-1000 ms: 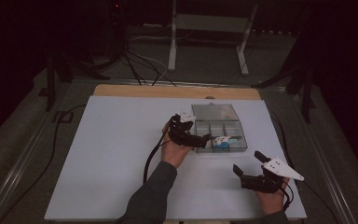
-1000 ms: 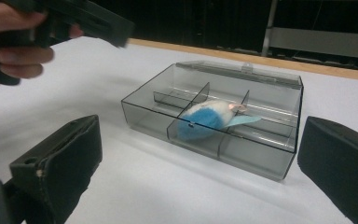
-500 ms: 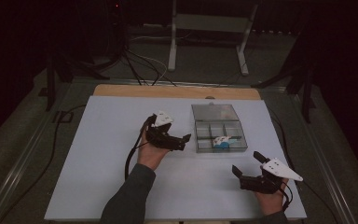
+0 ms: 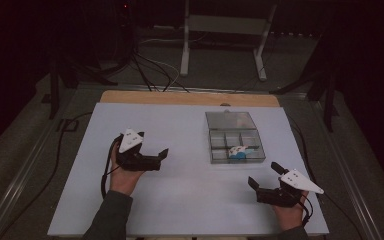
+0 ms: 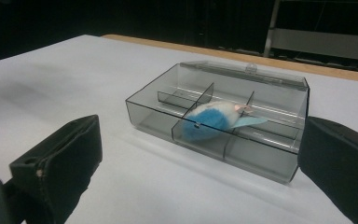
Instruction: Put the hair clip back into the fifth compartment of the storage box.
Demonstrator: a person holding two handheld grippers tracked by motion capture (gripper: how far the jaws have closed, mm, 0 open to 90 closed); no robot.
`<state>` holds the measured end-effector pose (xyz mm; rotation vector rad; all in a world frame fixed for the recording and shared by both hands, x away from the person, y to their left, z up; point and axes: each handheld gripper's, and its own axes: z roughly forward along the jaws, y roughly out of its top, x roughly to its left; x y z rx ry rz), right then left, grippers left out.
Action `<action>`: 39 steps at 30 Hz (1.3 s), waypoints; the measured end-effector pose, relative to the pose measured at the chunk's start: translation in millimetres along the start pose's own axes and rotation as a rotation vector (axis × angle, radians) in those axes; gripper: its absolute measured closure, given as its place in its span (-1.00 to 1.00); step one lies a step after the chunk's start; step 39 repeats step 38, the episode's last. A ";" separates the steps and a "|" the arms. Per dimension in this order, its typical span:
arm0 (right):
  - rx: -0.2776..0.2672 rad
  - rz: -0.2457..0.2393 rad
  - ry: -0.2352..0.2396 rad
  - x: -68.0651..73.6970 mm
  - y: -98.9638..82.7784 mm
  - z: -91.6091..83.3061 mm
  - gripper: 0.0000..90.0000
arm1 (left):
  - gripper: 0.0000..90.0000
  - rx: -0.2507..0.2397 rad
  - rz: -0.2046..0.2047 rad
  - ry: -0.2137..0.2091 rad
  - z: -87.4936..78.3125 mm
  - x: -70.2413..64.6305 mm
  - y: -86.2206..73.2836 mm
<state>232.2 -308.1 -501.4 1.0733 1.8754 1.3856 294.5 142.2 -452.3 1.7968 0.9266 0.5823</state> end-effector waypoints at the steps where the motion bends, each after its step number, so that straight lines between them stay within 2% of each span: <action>1: -0.001 0.001 0.000 0.2 0.1 0.1 -1.00 | -0.98 0.001 0.012 0.015 -6.4 1.6 -4.5; 2: -0.002 0.003 0.000 0.1 0.1 0.0 -1.00 | -0.99 0.001 0.012 0.015 -6.4 1.6 -4.5; 3: -0.003 0.004 0.000 -0.2 0.1 -0.1 -1.00 | -0.98 0.003 0.031 0.045 -18.0 4.7 -13.8; 6: -0.010 0.020 0.002 -0.8 0.4 -0.5 -1.00 | -0.99 0.004 0.031 0.080 -32.1 10.4 -26.8; 7: -0.010 0.020 0.002 -0.8 0.4 -0.5 -1.00 | -0.99 0.004 0.031 0.080 -32.1 10.4 -26.8; 8: -0.011 0.026 0.003 -0.7 0.3 -0.1 -1.00 | -0.98 -0.003 0.016 0.099 -40.2 14.7 -34.2; 13: -0.007 0.022 0.003 0.4 0.5 0.6 -1.00 | -0.98 -0.018 -0.009 0.141 -53.9 22.6 -45.8; 17: -0.009 0.027 0.004 0.5 0.7 0.2 -1.00 | -0.98 -0.050 -0.033 0.167 -67.0 27.3 -57.6; 21: -0.010 0.027 0.005 0.4 0.7 0.2 -1.00 | -0.98 -0.066 -0.049 0.174 -71.7 28.8 -63.2; 23: -0.007 0.029 0.005 0.5 0.4 1.0 -1.00 | -0.98 -0.075 -0.075 0.200 -79.7 33.0 -75.7; 27: -0.008 0.027 0.007 1.0 0.9 1.1 -1.00 | -0.98 -0.083 -0.089 0.213 -84.2 34.0 -80.5; 29: -0.006 0.021 0.014 2.6 1.2 0.6 -1.00 | -0.98 -0.103 -0.105 0.228 -90.6 34.9 -85.4; 33: 0.005 -0.002 0.018 5.9 1.3 1.0 -1.00 | -0.98 -0.130 -0.129 0.232 -93.4 37.4 -87.2; 39: 0.025 0.004 0.014 5.4 0.4 2.4 -1.00 | -0.98 -0.116 -0.125 0.240 -90.1 38.6 -87.6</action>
